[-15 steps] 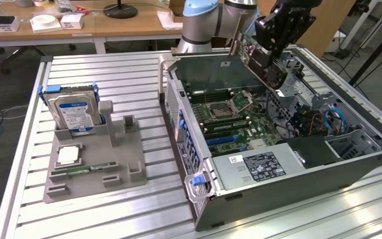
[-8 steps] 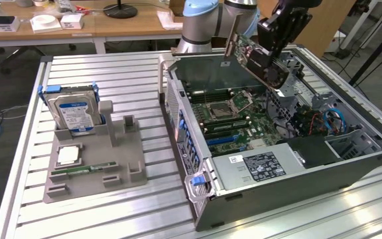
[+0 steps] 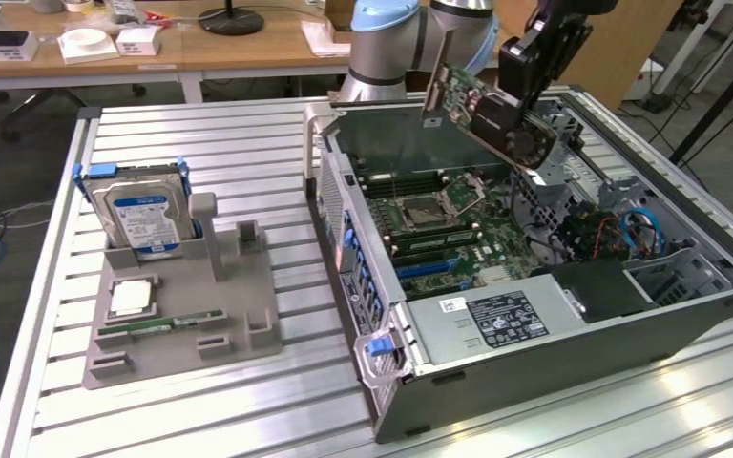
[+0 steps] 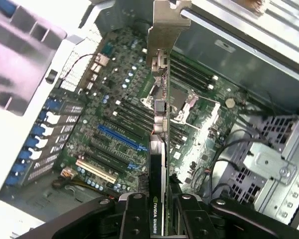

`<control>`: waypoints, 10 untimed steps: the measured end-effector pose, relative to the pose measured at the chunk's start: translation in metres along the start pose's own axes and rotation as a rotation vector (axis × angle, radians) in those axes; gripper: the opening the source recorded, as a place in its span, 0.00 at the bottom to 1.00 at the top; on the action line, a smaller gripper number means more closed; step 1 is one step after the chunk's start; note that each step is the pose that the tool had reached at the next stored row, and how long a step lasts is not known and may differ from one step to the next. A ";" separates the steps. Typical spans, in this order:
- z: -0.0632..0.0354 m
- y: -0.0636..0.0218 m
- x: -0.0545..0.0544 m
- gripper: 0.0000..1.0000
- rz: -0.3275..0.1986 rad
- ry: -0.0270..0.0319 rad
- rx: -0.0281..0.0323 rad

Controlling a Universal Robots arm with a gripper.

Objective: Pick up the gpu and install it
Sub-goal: 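Insert the gpu into the slot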

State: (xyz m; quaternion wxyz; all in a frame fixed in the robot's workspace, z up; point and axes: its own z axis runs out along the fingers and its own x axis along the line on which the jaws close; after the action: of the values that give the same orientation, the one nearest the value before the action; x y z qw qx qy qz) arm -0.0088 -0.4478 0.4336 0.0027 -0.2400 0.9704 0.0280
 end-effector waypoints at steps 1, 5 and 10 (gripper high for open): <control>0.0000 0.0000 0.000 0.26 -0.018 0.0009 -0.0003; 0.0000 0.0000 0.000 0.26 -0.089 0.0047 -0.0016; 0.0000 0.0000 0.000 0.26 -0.174 0.0092 -0.0032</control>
State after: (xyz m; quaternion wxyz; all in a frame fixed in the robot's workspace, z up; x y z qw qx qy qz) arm -0.0087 -0.4478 0.4337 0.0003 -0.3235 0.9458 0.0281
